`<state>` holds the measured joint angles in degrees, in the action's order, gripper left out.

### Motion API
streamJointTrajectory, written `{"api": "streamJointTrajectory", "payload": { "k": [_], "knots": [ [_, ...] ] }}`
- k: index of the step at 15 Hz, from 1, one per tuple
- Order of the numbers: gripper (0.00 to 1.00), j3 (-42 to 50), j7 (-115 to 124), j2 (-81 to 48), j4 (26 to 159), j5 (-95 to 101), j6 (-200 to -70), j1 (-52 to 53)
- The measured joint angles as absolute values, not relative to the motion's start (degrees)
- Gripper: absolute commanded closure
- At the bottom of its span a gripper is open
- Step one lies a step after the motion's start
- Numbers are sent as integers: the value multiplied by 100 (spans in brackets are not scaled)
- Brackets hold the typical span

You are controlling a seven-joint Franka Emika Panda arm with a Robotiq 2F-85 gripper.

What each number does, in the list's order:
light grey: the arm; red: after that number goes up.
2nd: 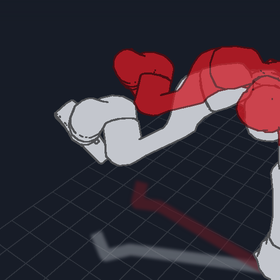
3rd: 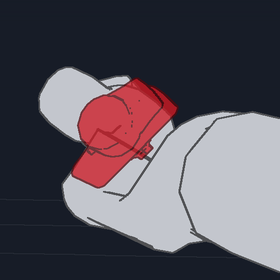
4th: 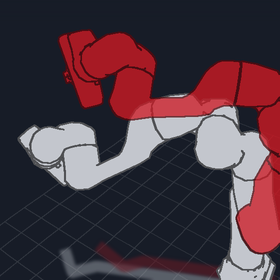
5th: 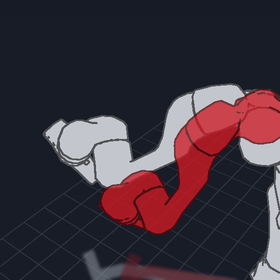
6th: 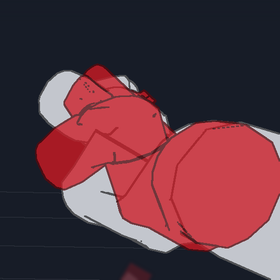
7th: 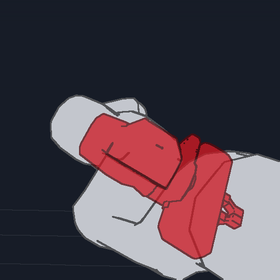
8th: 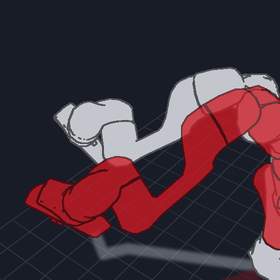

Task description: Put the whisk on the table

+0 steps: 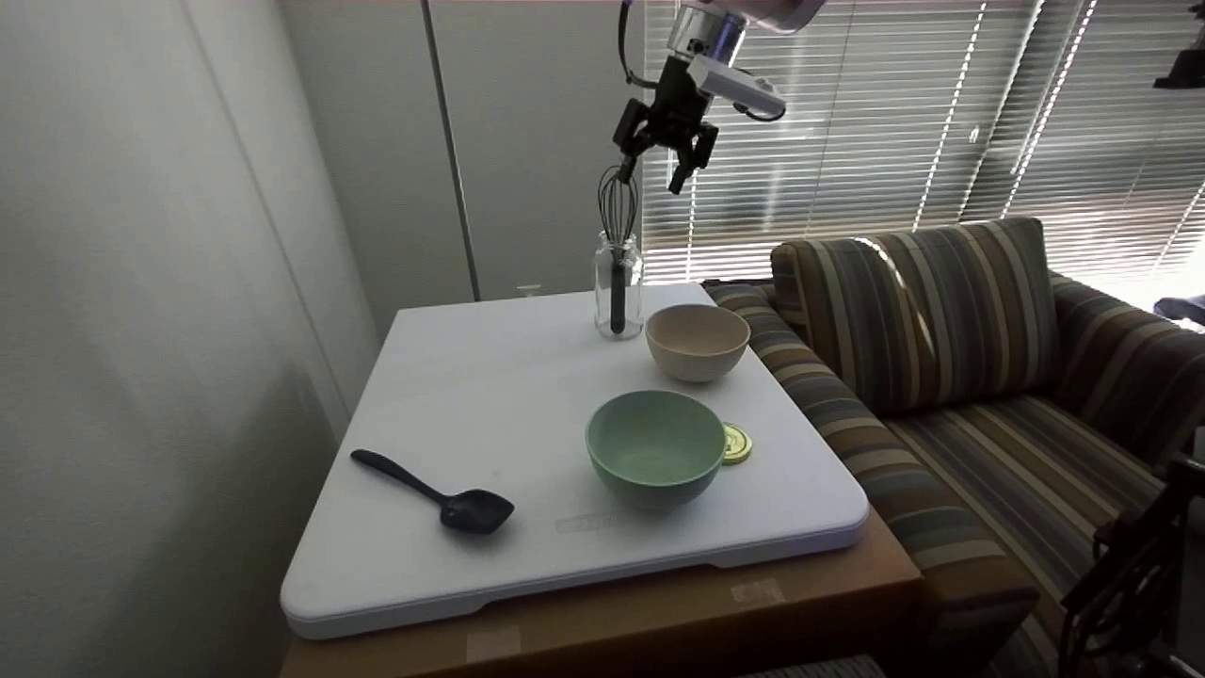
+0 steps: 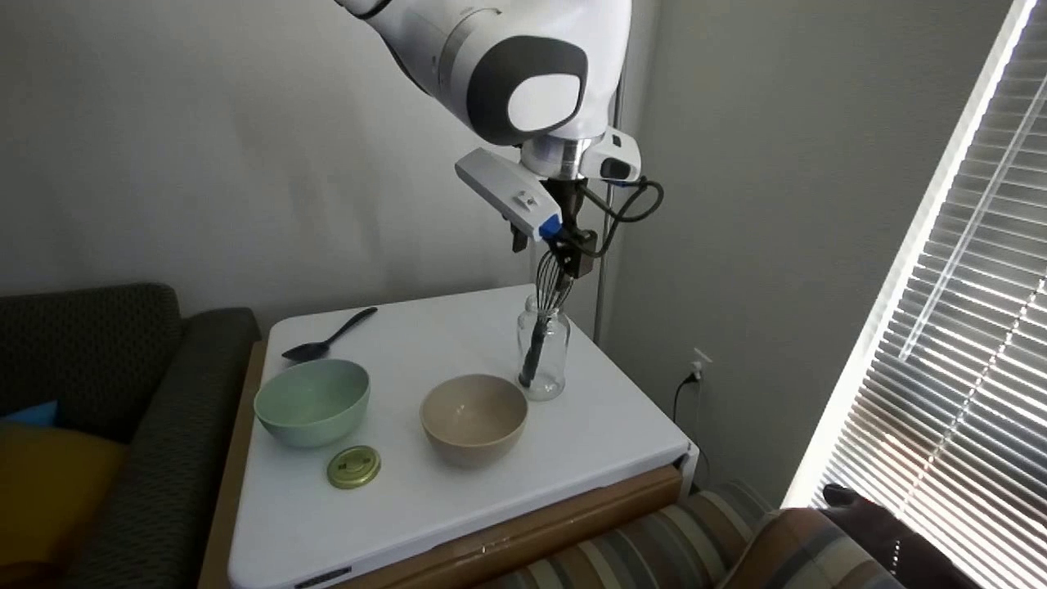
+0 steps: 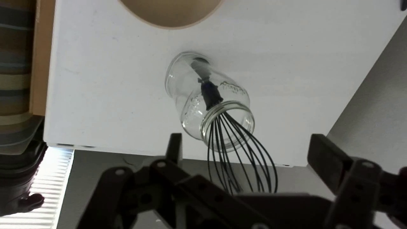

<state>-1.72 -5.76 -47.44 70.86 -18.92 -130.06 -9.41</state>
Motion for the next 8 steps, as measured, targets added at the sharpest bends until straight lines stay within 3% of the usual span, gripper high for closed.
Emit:
{"api": "streamJointTrajectory", "payload": {
  "k": [8],
  "knots": [
    [0, -231, -914, -5275, 6313, -1060, -13046, -673]
  ]
}}
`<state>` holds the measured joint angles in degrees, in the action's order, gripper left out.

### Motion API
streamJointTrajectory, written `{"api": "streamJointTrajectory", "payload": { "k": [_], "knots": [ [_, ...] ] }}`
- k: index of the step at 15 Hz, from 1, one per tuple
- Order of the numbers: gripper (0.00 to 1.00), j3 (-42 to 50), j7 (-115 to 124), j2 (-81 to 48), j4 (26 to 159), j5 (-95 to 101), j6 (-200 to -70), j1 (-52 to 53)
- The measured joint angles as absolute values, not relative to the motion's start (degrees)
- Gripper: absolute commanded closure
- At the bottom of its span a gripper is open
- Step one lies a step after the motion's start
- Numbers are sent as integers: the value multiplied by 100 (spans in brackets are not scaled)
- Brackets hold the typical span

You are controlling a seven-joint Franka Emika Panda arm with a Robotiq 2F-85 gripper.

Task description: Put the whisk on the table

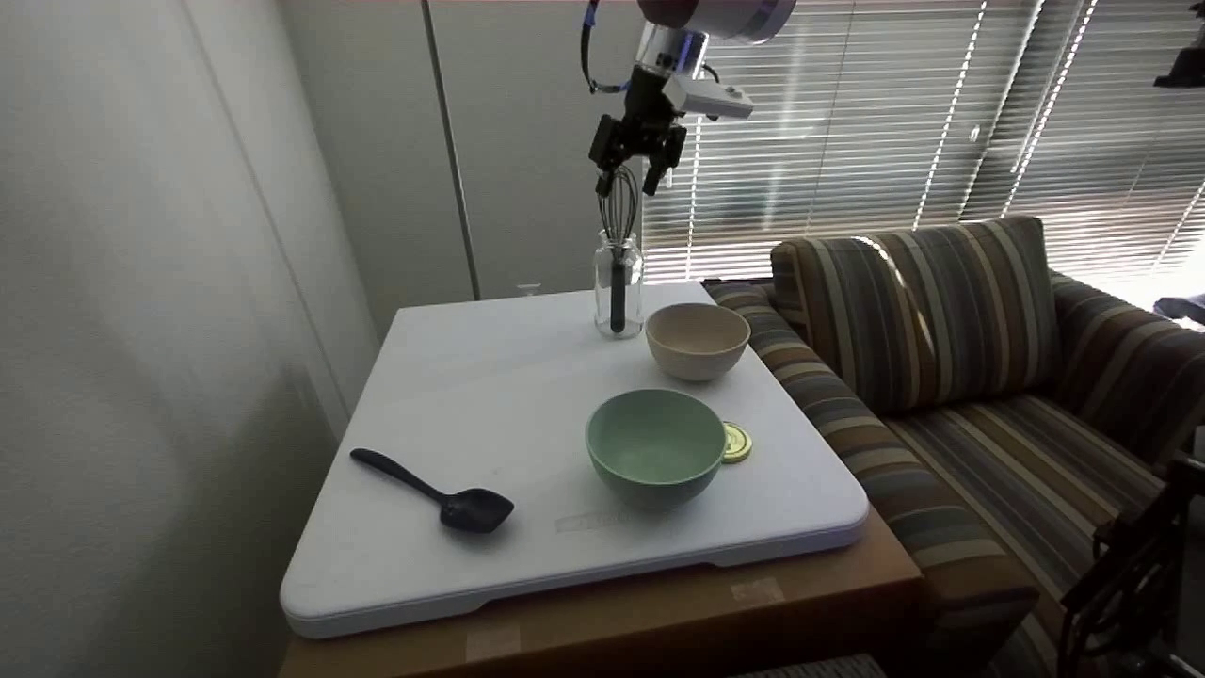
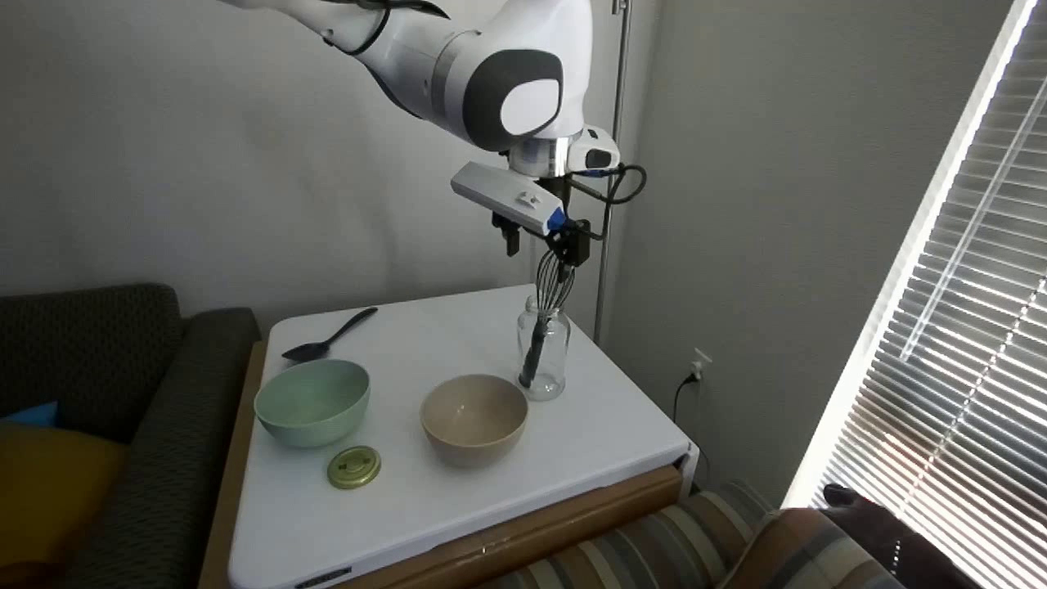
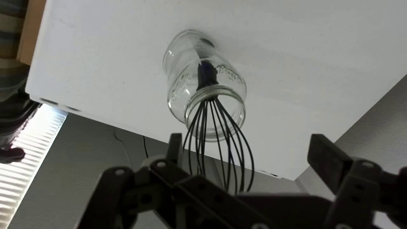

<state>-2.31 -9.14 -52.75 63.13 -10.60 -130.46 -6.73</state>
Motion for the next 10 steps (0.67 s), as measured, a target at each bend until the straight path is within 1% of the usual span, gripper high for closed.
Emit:
{"api": "streamJointTrajectory", "payload": {
  "k": [6, 7, 8, 9, 10],
  "knots": [
    [0, -199, -1089, -5350, 6131, -523, -13323, -627],
    [3, -183, -1089, -5351, 6116, -448, -13392, -627],
    [13, -173, -1090, -5352, 6095, -412, -13472, -633],
    [18, -172, -1090, -5352, 6068, -408, -13525, -646],
    [30, -173, -1090, -5352, 6034, -409, -13540, -665]
  ]
}}
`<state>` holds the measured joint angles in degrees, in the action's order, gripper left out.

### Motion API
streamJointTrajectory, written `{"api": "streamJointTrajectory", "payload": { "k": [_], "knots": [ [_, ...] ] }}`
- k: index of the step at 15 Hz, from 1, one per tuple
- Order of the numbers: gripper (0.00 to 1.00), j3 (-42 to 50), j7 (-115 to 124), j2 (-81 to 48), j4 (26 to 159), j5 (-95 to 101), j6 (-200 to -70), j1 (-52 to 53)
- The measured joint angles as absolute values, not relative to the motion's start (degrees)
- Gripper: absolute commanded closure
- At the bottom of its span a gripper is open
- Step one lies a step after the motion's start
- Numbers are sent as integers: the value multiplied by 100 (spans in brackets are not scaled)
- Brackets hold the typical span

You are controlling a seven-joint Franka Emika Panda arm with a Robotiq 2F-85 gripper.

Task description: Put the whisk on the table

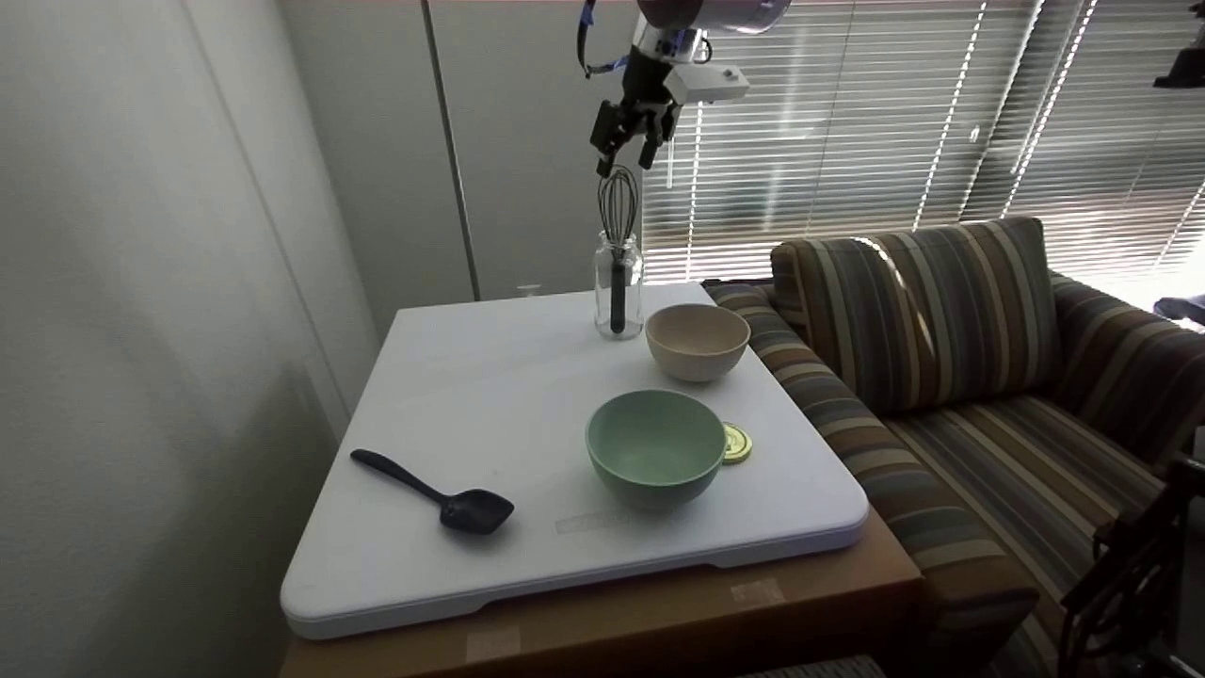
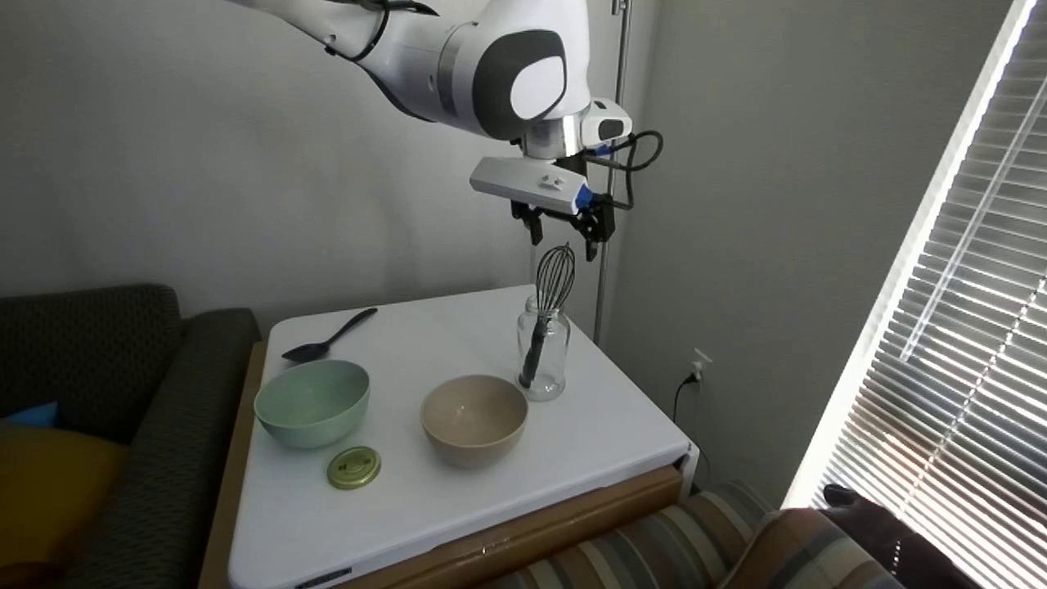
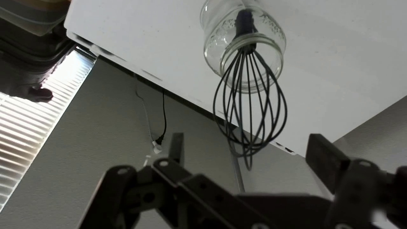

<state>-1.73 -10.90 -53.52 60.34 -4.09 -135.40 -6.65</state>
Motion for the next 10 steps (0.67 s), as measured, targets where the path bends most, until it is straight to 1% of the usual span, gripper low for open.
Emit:
{"api": "streamJointTrajectory", "payload": {
  "k": [1, 3, 5, 6, 8, 10],
  "knots": [
    [39, -190, -1090, -5352, 6004, -434, -13538, -693],
    [47, -275, -1090, -5352, 5958, -515, -13524, -782],
    [51, -343, -1093, -5352, 5924, -602, -13518, -859],
    [46, -370, -1094, -5352, 5914, -635, -13517, -889],
    [45, -388, -1095, -5354, 5908, -662, -13469, -922],
    [46, -387, -1094, -5371, 5908, -662, -13382, -941]
  ]
}}
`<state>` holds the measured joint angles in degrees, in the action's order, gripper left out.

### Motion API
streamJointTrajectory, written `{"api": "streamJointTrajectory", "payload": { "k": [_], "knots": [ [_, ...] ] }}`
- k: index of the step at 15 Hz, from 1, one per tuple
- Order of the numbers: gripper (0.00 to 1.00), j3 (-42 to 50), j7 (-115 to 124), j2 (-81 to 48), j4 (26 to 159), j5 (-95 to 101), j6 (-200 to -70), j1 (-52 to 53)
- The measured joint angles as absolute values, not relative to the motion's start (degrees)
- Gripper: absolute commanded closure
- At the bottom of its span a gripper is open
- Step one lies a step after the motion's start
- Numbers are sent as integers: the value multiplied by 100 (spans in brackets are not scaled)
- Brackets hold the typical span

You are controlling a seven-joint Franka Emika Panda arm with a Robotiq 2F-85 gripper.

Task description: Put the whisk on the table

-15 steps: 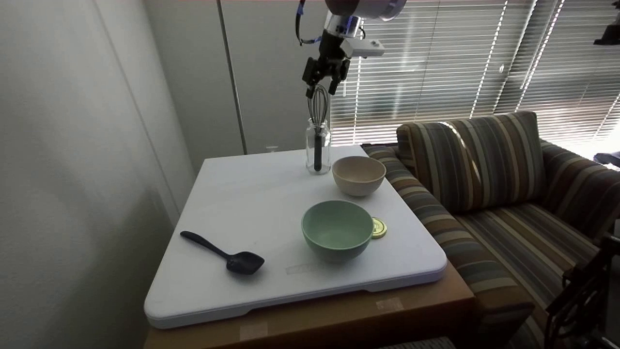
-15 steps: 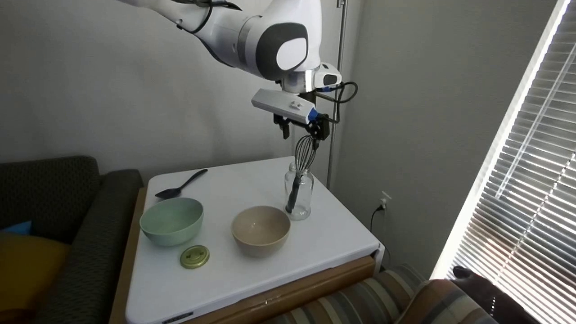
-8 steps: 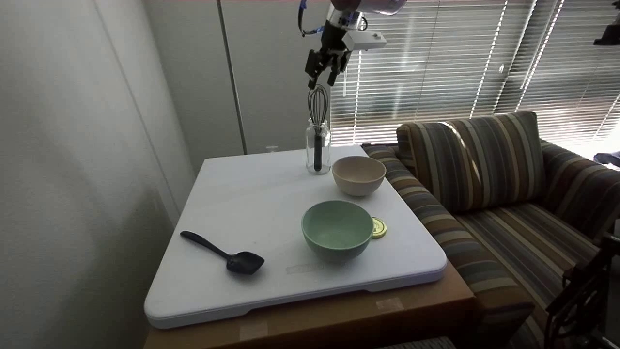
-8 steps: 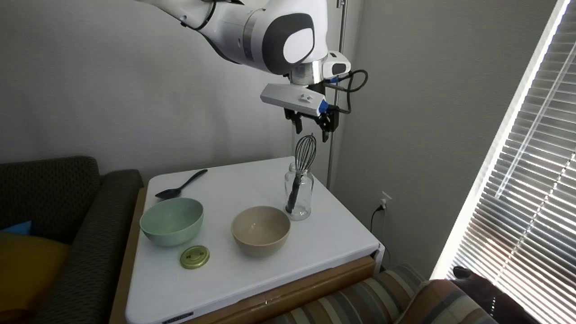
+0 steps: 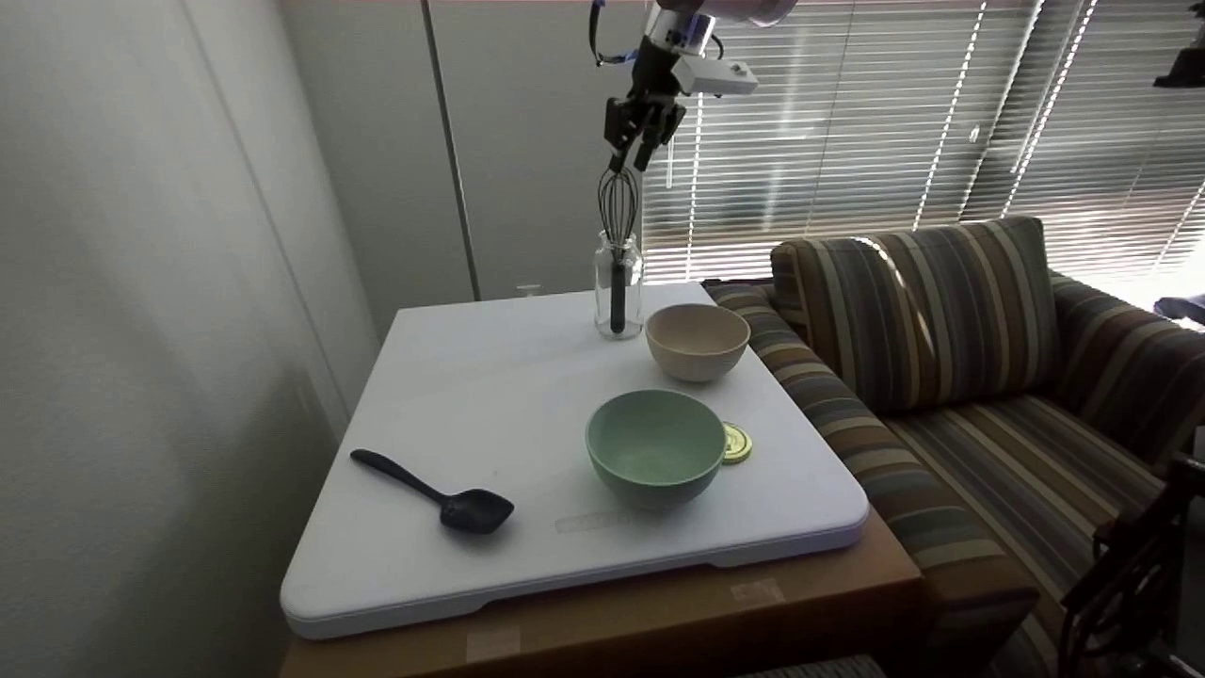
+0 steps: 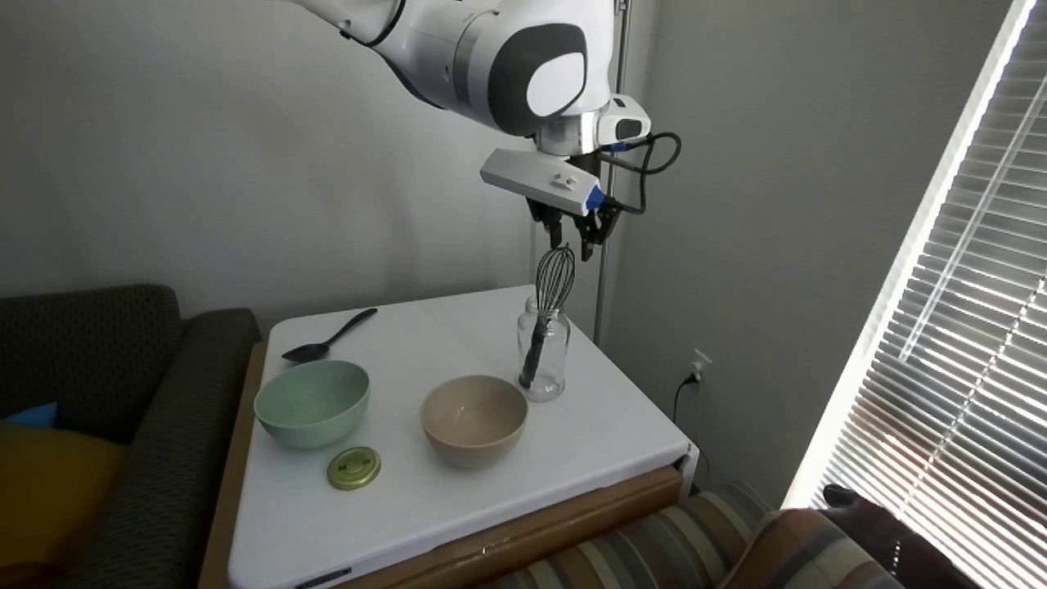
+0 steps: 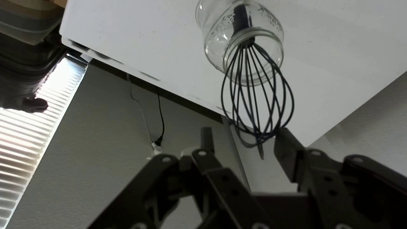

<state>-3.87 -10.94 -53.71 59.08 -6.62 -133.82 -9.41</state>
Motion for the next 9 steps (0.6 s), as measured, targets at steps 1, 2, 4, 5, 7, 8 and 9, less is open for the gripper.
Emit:
{"api": "streamJointTrajectory", "payload": {
  "k": [1, 2, 4, 5, 7, 8, 9],
  "knots": [
    [49, -387, -1093, -5389, 5905, -662, -13345, -951],
    [70, -387, -1092, -5412, 5886, -663, -13322, -960],
    [80, -387, -1092, -5455, 5820, -668, -13269, -968],
    [88, -387, -1092, -5463, 5796, -676, -13251, -968],
    [99, -393, -1092, -5463, 5766, -702, -13210, -968],
    [100, -400, -1092, -5463, 5758, -723, -13196, -969],
    [100, -413, -1092, -5463, 5752, -751, -13171, -972]
  ]
}}
